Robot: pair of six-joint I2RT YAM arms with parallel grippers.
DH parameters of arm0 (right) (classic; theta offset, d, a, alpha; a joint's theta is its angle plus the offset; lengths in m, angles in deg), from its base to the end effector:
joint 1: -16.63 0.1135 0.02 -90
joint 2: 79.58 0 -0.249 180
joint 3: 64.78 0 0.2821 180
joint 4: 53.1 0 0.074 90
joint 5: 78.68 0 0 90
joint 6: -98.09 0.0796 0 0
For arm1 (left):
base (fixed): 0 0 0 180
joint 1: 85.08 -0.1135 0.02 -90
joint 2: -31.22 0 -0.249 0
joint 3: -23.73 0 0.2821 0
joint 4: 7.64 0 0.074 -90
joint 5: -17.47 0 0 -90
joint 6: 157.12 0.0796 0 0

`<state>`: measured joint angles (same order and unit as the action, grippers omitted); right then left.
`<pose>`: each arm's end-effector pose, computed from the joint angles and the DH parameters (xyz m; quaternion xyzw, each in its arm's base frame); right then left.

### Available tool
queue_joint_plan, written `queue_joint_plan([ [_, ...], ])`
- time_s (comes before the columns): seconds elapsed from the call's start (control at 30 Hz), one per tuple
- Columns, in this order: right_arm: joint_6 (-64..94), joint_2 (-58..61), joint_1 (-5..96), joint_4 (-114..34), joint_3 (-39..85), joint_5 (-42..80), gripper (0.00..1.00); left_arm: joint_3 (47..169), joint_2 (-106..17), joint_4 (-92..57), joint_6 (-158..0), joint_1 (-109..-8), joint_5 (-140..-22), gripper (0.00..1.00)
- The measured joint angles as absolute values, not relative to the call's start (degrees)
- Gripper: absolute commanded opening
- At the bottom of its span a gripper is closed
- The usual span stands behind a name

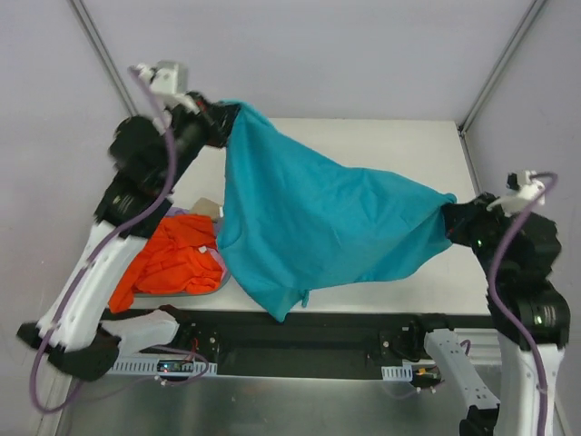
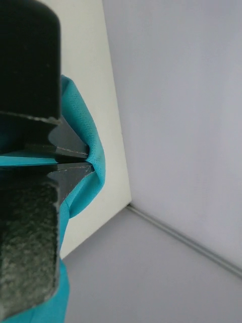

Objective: Fold and stack the t-shirts
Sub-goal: Flatten out the tshirt

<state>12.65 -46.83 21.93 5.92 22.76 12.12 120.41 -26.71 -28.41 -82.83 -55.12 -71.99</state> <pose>0.1258 0.0128 0.4674 -0.0095 0.7327 0.0636 0.6776 0.2203 -0.1261 0.5485 0.0691 0.5839 -0.3114 0.7466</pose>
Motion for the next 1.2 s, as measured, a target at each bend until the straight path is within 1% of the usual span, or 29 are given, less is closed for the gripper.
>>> queue_joint_plan([
  [0.07, 13.5, -42.34, 21.93, 6.18, 20.62, 8.23, 0.05, 125.04, -36.42, -27.47, -81.97, -55.67, -69.76, 0.0],
  [0.1, 13.96, -38.65, 21.93, 6.16, 19.2, 5.81, 0.08, 127.84, -42.29, -27.34, -81.6, -56.45, -69.13, 0.06],
  [0.13, 14.29, -35.09, 21.89, 6.16, 18.04, 3.75, 0.11, 130.9, -48.0, -27.1, -81.36, -57.44, -68.98, 0.2],
  [0.17, 14.55, -32.03, 21.8, 6.12, 17.19, 2.26, 0.35, 134.46, -54.86, -27.08, -81.25, -58.31, -69.06, 0.48],
  [0.2, 14.77, -27.92, 21.61, 5.9, 16.36, 0.71, 0.6, 138.92, -61.79, -27.3, -81.23, -59.47, -69.41, 0.99],
  [0.23, 15.17, -24.01, 21.37, 5.49, 15.68, -0.53, 0.81, 142.35, -67.52, -27.51, -81.19, -60.26, -70.16, 0.99],
  [0.27, 15.36, -19.7, 20.93, 4.96, 15.26, -1.58, 0.94, 147.64, -75.28, -29.77, -81.82, -61.48, -71.99, 0.99],
  [0.3, 15.76, -15.55, 20.34, 4.79, 15.26, -2.43, 0.97, 152.63, -82.25, -31.45, -82.87, -62.42, -73.96, 0.99],
  [0.37, 16.24, -7.81, 19.18, 4.17, 15.26, -3.66, 1.0, 157.56, -91.89, -33.96, -84.09, -63.69, -77.15, 0.99],
  [0.4, 16.48, -4.95, 18.72, 4.17, 15.26, -4.12, 1.0, 157.96, -95.63, -36.45, -84.68, -64.37, -78.66, 0.99],
  [0.43, 16.61, -2.91, 18.46, 4.11, 15.24, -4.31, 1.0, 157.89, -97.29, -38.49, -85.01, -64.74, -79.62, 0.99],
  [0.47, 16.7, -1.91, 18.24, 3.96, 15.16, -4.31, 0.97, 157.22, -98.55, -40.8, -85.58, -65.13, -80.71, 0.99],
  [0.57, 16.89, -2.83, 18.11, 2.64, 13.91, -3.94, 0.97, 154.26, -97.55, -43.58, -86.26, -65.17, -82.31, 0.99],
  [0.67, 16.94, -6.83, 18.11, 1.22, 11.9, -3.13, 0.97, 148.84, -91.43, -43.43, -86.87, -64.69, -83.01, 0.99],
  [0.83, 17.09, -16.07, 18.11, 0.31, 8.18, -2.0, 0.97, 137.15, -76.2, -42.55, -87.57, -63.23, -82.97, 0.99],
  [0.97, 17.66, -22.96, 18.02, -0.22, 4.86, -1.43, 0.97, 124.69, -63.34, -39.73, -89.38, -61.07, -82.09, 0.99],
  [1.07, 18.03, -26.43, 17.72, -0.74, 2.13, -1.01, 0.97, 114.66, -56.28, -37.85, -91.24, -57.85, -81.22, 0.99],
  [1.2, 17.31, -29.08, 17.45, -2.91, -1.65, 6.2, 0.99, 101.96, -50.93, -36.61, -94.83, -52.45, -81.04, 0.99],
])
